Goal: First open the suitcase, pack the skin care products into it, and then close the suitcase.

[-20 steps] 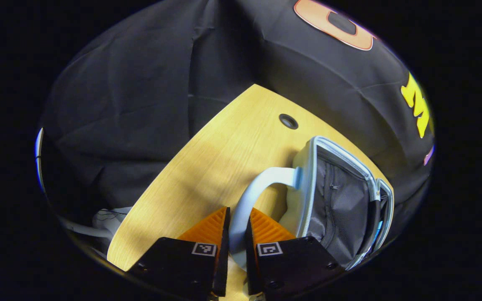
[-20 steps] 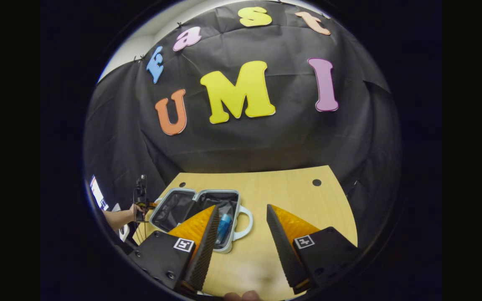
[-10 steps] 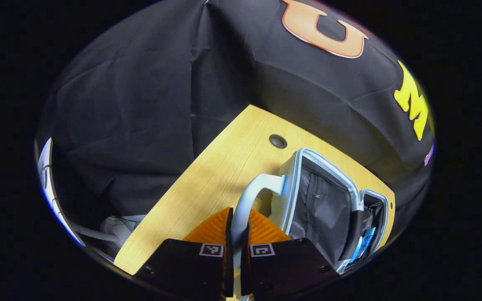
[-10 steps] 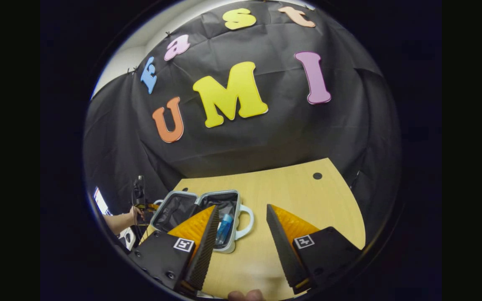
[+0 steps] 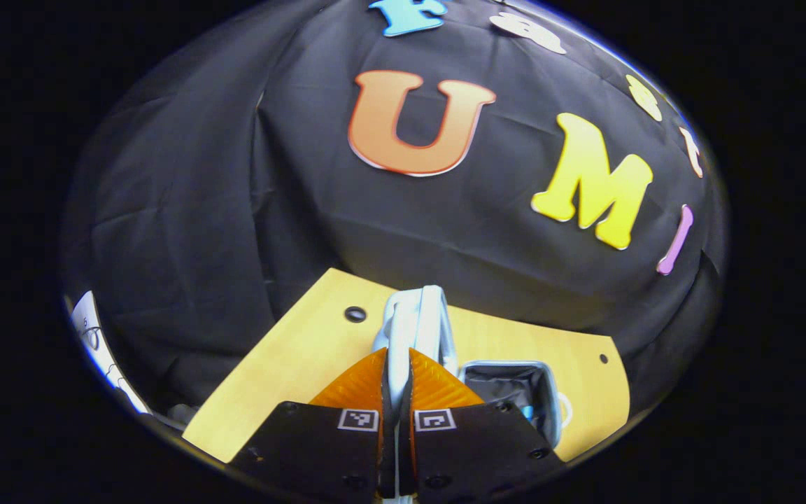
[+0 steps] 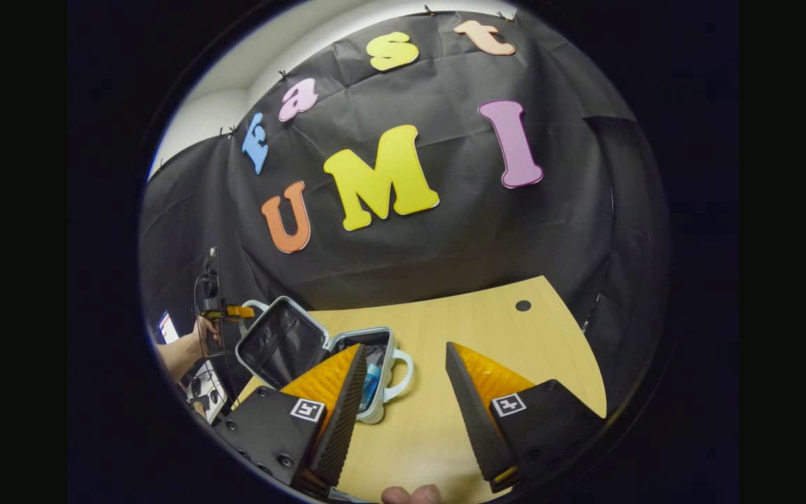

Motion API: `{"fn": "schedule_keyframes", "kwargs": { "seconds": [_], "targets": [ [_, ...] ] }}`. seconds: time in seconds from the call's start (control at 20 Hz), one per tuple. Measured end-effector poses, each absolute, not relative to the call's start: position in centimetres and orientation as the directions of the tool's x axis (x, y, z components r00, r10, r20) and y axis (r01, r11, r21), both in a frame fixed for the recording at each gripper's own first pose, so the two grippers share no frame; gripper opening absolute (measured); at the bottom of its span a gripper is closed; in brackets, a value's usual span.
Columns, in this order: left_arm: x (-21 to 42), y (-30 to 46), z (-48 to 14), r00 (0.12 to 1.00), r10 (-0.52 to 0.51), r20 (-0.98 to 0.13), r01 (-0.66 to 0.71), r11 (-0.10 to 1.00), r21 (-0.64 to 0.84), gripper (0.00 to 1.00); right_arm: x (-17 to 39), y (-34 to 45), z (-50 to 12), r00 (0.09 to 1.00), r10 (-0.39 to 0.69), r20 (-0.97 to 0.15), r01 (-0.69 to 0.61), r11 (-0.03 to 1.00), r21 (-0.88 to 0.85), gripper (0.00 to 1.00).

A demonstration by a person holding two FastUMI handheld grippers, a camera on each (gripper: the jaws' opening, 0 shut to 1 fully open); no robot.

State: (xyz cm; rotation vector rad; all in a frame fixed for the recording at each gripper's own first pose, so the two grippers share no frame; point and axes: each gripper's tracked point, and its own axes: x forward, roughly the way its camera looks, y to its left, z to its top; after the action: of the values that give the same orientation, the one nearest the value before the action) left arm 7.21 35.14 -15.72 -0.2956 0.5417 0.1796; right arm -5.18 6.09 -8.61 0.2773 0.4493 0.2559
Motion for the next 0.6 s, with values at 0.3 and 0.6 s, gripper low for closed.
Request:
{"fn": "schedule_keyframes", "kwargs": {
  "seconds": [0.3,0.6],
  "targets": [
    [9.3,15.6,-13.2,0.902,-0.062,-0.428,-0.051,0.968,-0.247,0.05,-6.6,-0.1,-7.7,0.902,0.209,-0.378,-0.128,0.965,0.227,0.69],
    [10.6,3.6,-20.8,0.869,-0.131,-0.478,0.093,0.99,-0.103,0.05,-8.0,-5.0,-8.5,0.9,0.104,-0.423,-0.029,0.983,0.181,0.69]
  ]
}}
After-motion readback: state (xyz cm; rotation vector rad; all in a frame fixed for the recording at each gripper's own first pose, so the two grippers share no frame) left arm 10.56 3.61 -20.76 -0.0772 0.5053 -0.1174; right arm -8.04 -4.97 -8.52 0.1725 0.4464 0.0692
